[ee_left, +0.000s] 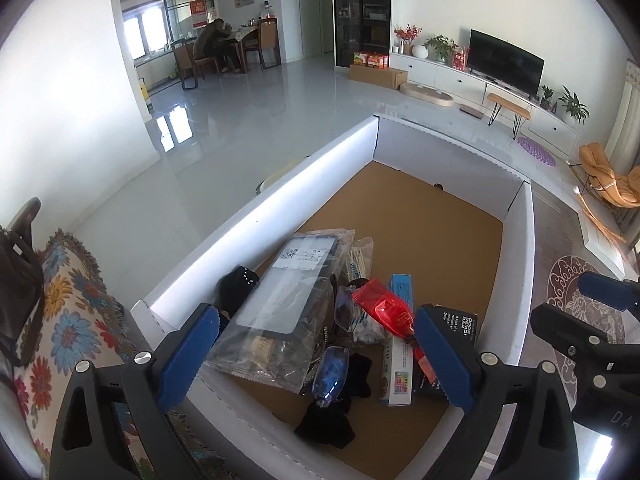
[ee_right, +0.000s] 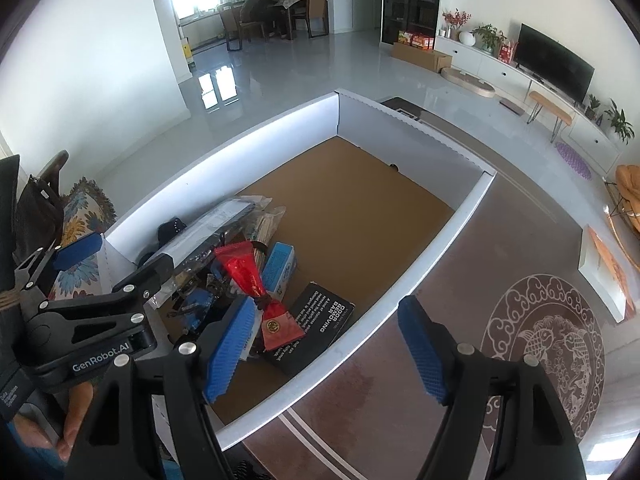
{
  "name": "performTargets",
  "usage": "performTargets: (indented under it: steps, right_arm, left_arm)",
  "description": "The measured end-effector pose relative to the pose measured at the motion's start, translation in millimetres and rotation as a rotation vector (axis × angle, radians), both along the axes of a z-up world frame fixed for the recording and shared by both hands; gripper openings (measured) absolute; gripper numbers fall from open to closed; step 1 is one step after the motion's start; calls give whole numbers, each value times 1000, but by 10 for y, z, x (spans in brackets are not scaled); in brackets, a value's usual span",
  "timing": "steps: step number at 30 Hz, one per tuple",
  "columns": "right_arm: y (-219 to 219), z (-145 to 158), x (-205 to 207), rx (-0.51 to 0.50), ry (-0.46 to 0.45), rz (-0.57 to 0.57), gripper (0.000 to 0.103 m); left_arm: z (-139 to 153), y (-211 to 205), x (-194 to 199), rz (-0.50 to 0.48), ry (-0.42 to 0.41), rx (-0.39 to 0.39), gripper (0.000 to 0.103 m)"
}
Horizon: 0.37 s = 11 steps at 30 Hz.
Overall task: Organize objects
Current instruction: 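Carry glasses and red packet into the white box and open both tools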
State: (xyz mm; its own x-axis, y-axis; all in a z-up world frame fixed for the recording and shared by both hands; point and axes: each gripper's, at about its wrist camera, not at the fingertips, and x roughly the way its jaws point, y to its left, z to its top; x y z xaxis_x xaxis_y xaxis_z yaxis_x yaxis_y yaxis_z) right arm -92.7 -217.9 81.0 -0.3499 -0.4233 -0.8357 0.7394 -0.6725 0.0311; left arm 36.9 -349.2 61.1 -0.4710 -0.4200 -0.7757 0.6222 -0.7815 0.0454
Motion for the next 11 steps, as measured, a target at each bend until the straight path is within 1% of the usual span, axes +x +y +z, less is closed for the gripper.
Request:
performTargets:
  steps: [6,8,9,11]
  right_arm:
    - [-43,-42,6,2,-5,7,75]
    - [-45,-56,3,3,-5,6,75]
    - [-40,-62,-4,2,-7,3,75]
    - [-35,-72,-15,0,-11,-2,75]
  left_arm:
    - [-81,-37,-23,-1,-14,37,99]
    - [-86,-54,11,10,7,52,99]
    - [-68,-53,39,17,27,45,99]
    - [-17,-28,73,32,47,4,99]
